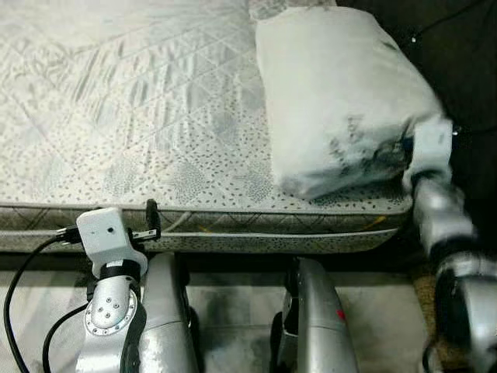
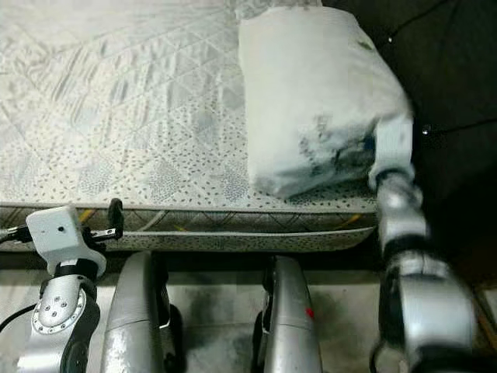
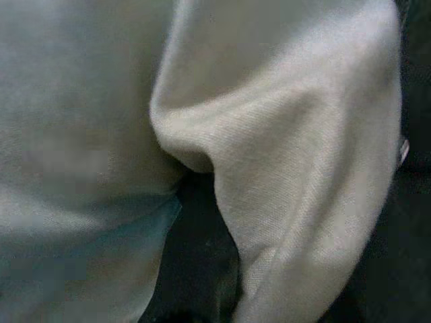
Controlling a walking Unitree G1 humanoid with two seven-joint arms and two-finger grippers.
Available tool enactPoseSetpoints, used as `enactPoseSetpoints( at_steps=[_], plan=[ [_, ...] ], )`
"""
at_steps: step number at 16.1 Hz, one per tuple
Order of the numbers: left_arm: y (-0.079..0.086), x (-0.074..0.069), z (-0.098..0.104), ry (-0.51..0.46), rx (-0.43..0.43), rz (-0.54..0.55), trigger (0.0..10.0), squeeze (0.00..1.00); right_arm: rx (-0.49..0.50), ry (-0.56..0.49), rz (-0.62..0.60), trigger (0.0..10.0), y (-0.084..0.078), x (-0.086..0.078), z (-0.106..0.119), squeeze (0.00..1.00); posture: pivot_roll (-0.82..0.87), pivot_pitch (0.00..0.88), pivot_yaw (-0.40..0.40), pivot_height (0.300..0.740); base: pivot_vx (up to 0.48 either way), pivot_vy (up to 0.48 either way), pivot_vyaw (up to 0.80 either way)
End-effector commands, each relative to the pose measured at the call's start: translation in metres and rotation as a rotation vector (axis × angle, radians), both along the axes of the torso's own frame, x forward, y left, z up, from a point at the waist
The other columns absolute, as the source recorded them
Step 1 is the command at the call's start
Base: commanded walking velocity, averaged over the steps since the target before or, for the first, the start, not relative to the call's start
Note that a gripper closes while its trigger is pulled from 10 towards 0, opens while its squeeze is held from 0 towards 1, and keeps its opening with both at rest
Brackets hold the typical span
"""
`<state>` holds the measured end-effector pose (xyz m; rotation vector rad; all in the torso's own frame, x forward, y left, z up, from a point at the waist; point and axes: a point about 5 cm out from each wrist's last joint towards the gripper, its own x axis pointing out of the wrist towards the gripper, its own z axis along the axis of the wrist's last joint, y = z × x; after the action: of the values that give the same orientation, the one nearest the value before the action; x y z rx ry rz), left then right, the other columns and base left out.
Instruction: Clean up the room
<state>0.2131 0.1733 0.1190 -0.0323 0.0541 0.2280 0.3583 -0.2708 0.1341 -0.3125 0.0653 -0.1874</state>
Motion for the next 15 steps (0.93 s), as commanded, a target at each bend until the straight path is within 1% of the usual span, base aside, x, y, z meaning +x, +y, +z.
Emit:
enactPoseSetpoints(
  at_steps=[1, 2, 3, 4, 6, 7, 8, 9, 10, 11, 13, 14, 15],
  plan=[
    [0.000, 0.000, -0.003, 0.009, 0.007, -0.005, 10.0, 0.00, -0.026, -0.103, 0.047, 0.0, 0.007, 0.004, 0.020, 0.00, 0.07, 0.087, -0.069, 0.551, 0.000, 0.000, 0.00],
    [-0.001, 0.000, -0.003, 0.008, 0.008, -0.009, 10.0, 0.00, -0.017, -0.100, 0.100, 0.0, 0.023, -0.006, 0.008, 0.00, 0.07, 0.088, -0.068, 0.551, 0.000, 0.000, 0.00],
    [-0.001, 0.000, -0.003, 0.008, 0.007, -0.011, 10.0, 0.00, 0.009, -0.094, 0.153, 0.0, 0.043, -0.019, -0.004, 0.00, 0.06, 0.089, -0.067, 0.551, 0.000, 0.000, 0.00],
    [-0.001, 0.000, -0.003, 0.010, 0.008, -0.014, 10.0, 0.00, 0.071, -0.076, 0.215, 0.0, 0.071, -0.042, -0.021, 0.00, 0.06, 0.090, -0.067, 0.551, 0.000, 0.000, 0.00],
    [-0.001, -0.001, -0.003, 0.011, 0.008, -0.016, 10.0, 0.00, 0.115, -0.055, 0.246, 0.0, 0.090, -0.060, -0.032, 0.00, 0.07, 0.089, -0.066, 0.551, 0.000, 0.000, 0.00],
    [-0.002, 0.000, -0.003, 0.012, 0.009, -0.016, 10.0, 0.00, 0.139, -0.044, 0.254, 0.0, 0.099, -0.067, -0.036, 0.00, 0.07, 0.089, -0.066, 0.551, 0.000, 0.000, 0.00],
    [-0.002, 0.000, -0.003, 0.012, 0.009, -0.017, 10.0, 0.00, 0.148, -0.036, 0.265, 0.0, 0.104, -0.070, -0.037, 0.00, 0.07, 0.092, -0.065, 0.551, 0.000, 0.000, 0.00],
    [-0.002, 0.000, -0.004, 0.013, 0.009, -0.018, 10.0, 0.00, 0.163, -0.027, 0.272, 0.0, 0.108, -0.070, -0.037, 0.00, 0.06, 0.093, -0.063, 0.551, 0.000, 0.000, 0.00],
    [-0.002, 0.000, -0.004, 0.014, 0.009, -0.019, 10.0, 0.00, 0.170, -0.029, 0.288, 0.0, 0.111, -0.063, -0.034, 0.00, 0.06, 0.093, -0.065, 0.551, 0.000, 0.000, 0.00],
    [-0.002, 0.001, -0.004, 0.014, 0.008, -0.020, 10.0, 0.00, 0.173, -0.035, 0.305, 0.0, 0.112, -0.053, -0.030, 0.00, 0.06, 0.091, -0.066, 0.551, 0.000, 0.000, 0.00],
    [-0.002, 0.003, -0.005, 0.013, 0.006, -0.019, 10.0, 0.00, 0.209, -0.026, 0.333, 0.0, 0.119, -0.023, -0.014, 0.00, 0.06, 0.086, -0.068, 0.551, 0.000, 0.000, 0.00],
    [-0.003, 0.004, -0.006, 0.013, 0.006, -0.020, 10.0, 0.00, 0.216, -0.016, 0.367, 0.0, 0.126, -0.012, -0.008, 0.00, 0.06, 0.088, -0.071, 0.551, 0.000, 0.000, 0.00],
    [-0.004, 0.005, -0.005, 0.011, 0.007, -0.021, 10.0, 0.00, 0.203, -0.047, 0.406, 0.0, 0.131, 0.003, 0.007, 0.00, 0.07, 0.084, -0.074, 0.551, 0.000, 0.000, 0.00]
  ],
)
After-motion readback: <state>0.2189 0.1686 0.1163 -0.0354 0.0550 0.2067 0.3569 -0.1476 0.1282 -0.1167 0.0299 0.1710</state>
